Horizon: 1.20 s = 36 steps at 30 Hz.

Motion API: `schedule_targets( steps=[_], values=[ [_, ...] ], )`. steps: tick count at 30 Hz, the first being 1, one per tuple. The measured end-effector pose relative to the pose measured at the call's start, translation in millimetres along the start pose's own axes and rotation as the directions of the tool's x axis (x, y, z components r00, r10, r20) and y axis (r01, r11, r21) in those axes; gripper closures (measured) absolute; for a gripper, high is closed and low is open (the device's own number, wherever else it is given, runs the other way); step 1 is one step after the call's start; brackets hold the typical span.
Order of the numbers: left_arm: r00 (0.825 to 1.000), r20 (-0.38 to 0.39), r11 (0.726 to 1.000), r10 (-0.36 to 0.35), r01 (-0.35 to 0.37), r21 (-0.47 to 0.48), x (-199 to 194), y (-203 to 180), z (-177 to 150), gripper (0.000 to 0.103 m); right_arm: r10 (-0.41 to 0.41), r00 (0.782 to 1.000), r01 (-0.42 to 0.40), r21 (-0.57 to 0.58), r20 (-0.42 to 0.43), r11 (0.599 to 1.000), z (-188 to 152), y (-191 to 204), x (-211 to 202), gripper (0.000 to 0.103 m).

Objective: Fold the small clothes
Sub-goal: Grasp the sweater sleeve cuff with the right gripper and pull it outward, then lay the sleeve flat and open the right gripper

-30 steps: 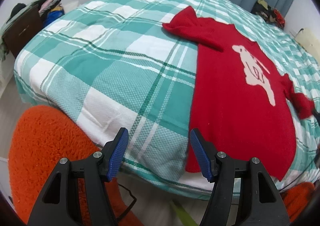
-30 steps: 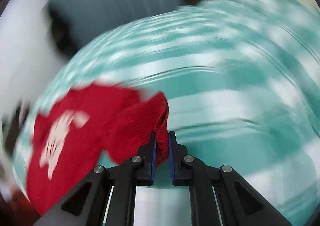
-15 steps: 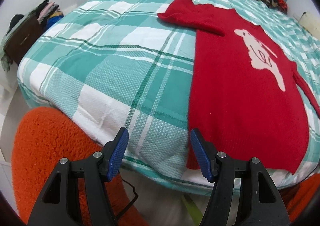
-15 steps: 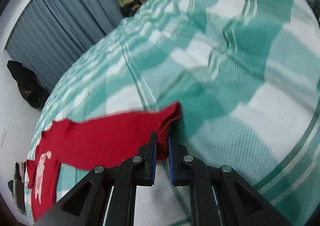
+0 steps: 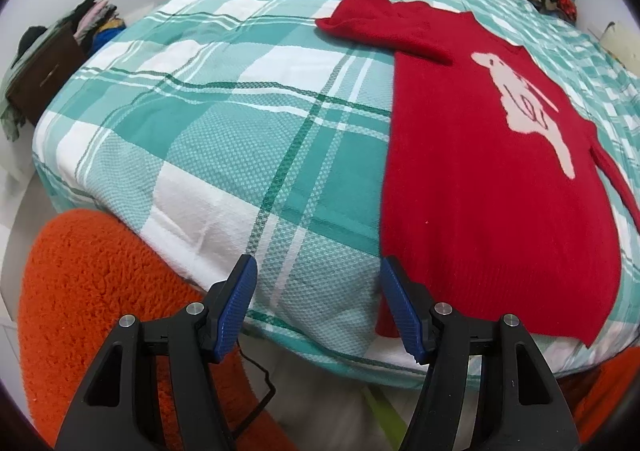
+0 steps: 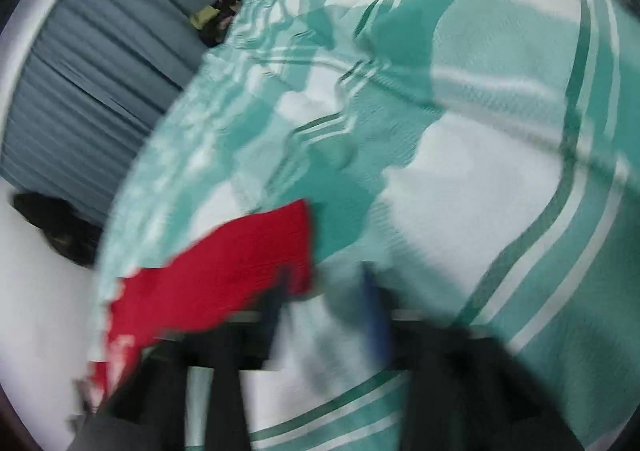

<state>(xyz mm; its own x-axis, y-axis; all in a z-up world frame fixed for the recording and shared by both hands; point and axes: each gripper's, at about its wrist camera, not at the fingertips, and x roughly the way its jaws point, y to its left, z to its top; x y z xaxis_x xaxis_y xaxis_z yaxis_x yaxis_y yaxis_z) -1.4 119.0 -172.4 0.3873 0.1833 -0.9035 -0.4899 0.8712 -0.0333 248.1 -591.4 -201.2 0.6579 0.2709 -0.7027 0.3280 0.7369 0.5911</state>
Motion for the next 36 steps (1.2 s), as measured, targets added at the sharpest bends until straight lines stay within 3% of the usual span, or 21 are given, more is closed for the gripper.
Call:
schedule_targets(
  steps=[4,6,7,8,10,11,14,18,22,24,26,28,30,33,36],
  values=[
    [1.000,-0.008,1.000,0.003,-0.003,0.008,3,-3,0,0.036,0.071,0.995,-0.065,0.080,-0.073,0.995,0,4,22,0.051],
    [1.000,-0.011,1.000,0.010,-0.010,0.019,3,-4,-1,0.036,0.096,0.993,-0.083,0.156,-0.076,0.984,6,-2,41,0.056],
    [1.000,-0.013,1.000,0.012,-0.012,0.023,4,-5,-2,0.036,0.132,0.989,-0.117,0.191,-0.065,0.975,8,-4,50,0.070],
    [1.000,-0.015,1.000,0.014,-0.014,0.023,4,-5,-2,0.036,0.138,0.988,-0.122,0.189,-0.075,0.974,9,-4,55,0.098],
    [1.000,-0.016,1.000,0.017,-0.017,0.020,2,-3,-3,0.036,0.076,0.994,-0.065,0.124,-0.081,0.990,9,2,56,0.098],
    [1.000,-0.014,1.000,0.015,-0.015,0.015,1,-2,-3,0.036,0.005,0.999,-0.003,0.063,-0.032,0.998,8,8,45,0.098],
    [1.000,-0.019,1.000,0.005,-0.005,-0.004,2,2,-3,0.036,-0.165,0.985,0.166,-0.007,0.046,0.986,-1,9,25,0.099],
    [0.999,-0.047,1.000,0.012,-0.012,0.002,10,0,-2,0.036,-0.199,0.978,0.202,-0.041,0.053,0.979,-5,14,29,0.097],
    [0.999,-0.035,0.999,0.021,-0.020,0.024,7,-3,-3,0.036,-0.206,0.977,0.210,-0.103,0.053,0.972,-6,22,26,0.079],
    [0.999,-0.036,0.999,0.023,-0.022,0.026,6,-3,-3,0.035,-0.217,0.974,0.222,-0.114,0.058,0.968,-10,21,12,0.062],
    [0.999,-0.031,0.999,0.023,-0.022,0.029,0,-1,0,0.035,-0.284,0.948,0.304,-0.147,0.140,0.941,-18,32,-11,0.037],
    [1.000,-0.004,0.998,0.006,-0.006,0.059,-11,-4,8,0.034,-0.292,0.923,0.336,-0.155,0.249,0.929,-27,41,-43,0.034],
    [0.999,0.039,0.990,-0.011,0.005,0.143,-20,-16,24,0.030,-0.206,0.929,0.273,-0.192,0.309,0.943,-41,58,-74,0.030],
    [0.992,0.118,0.945,-0.037,-0.004,0.328,-30,-47,67,0.025,-0.080,0.942,0.193,-0.331,0.326,0.924,-79,86,-104,0.025],
    [0.989,0.106,0.875,-0.103,0.039,0.483,-19,-83,126,0.016,0.005,0.951,0.135,-0.430,0.309,0.893,-115,104,-113,0.022]
  ],
)
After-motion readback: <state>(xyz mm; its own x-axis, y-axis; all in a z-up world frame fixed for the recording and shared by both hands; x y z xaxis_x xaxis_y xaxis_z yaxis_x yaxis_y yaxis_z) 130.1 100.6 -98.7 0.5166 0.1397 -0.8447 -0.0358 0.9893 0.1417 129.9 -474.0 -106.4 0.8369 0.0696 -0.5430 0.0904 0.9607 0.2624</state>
